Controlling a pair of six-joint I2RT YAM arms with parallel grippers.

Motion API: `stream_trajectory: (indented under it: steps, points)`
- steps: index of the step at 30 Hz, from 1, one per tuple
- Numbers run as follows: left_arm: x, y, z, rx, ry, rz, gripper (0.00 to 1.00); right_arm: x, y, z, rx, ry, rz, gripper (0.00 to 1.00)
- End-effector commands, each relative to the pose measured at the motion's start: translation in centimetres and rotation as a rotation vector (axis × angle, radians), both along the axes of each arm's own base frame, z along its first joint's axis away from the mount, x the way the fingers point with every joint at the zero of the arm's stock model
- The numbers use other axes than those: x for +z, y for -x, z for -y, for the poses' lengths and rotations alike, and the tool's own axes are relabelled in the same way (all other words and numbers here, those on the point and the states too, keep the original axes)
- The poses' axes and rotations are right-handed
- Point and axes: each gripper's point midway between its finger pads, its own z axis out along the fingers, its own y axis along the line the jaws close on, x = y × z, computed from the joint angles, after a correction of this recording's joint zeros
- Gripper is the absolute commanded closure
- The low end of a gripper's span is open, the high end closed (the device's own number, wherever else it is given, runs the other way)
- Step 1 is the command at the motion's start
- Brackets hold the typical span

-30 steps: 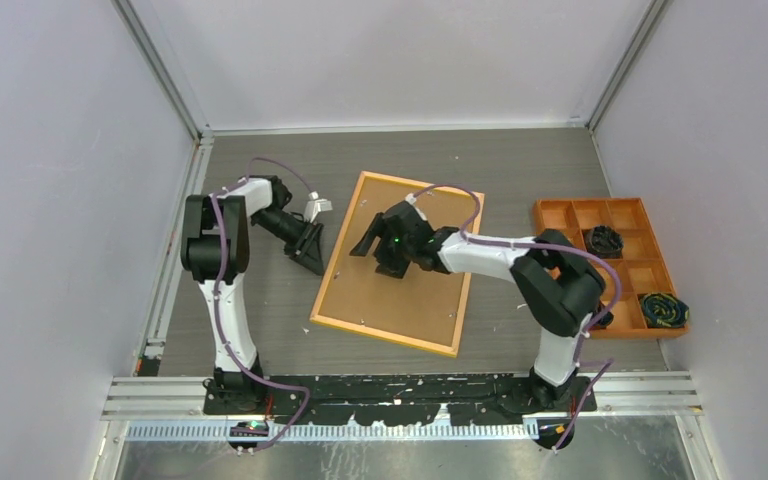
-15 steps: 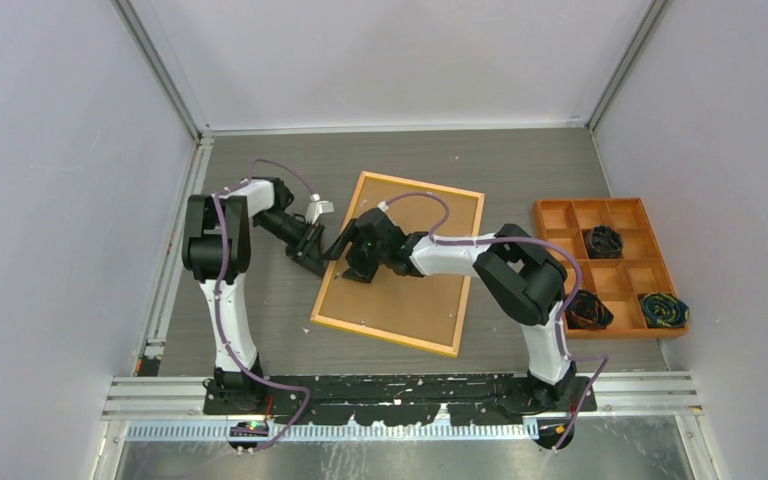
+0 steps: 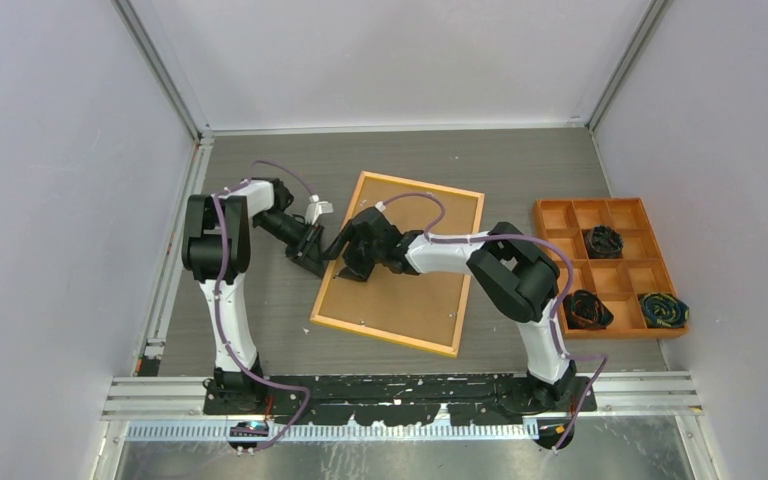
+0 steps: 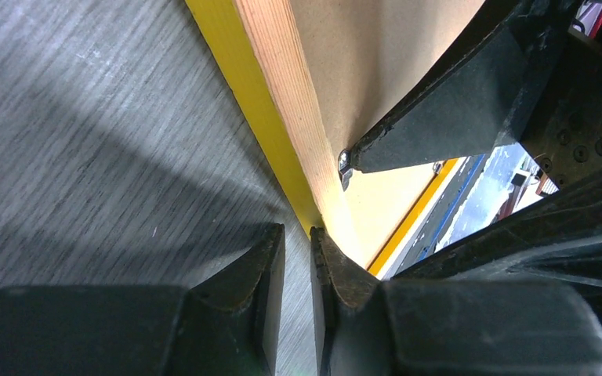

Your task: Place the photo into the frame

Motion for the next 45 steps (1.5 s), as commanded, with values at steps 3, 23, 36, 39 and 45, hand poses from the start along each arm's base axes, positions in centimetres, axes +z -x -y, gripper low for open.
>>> stream_trajectory:
  steps: [3, 23, 36, 39, 45]
  points:
    - [-0.9, -0.2, -0.3, -0.011, -0.015, 0.025, 0.79, 0.2, 0.0, -0.9, -0.025, -0.006, -0.003, 0.33]
    - [-0.9, 0.5, -0.5, -0.014, -0.026, 0.019, 0.8, 1.1, -1.0, 0.1, -0.124, 0.017, 0.037, 0.34]
    - [-0.3, 0.5, -0.6, -0.033, -0.019, 0.041, 0.81, 1.4, 0.9, 1.7, -0.131, 0.07, 0.056, 0.28]
    - [-0.1, 0.4, -0.5, -0.031, -0.015, 0.044, 0.82, 1.4, 0.7, 1.6, -0.136, 0.073, 0.061, 0.28]
    - [0.0, 0.7, -0.5, -0.033, -0.015, 0.046, 0.82, 0.7, 0.3, 0.8, -0.133, 0.074, 0.05, 0.28]
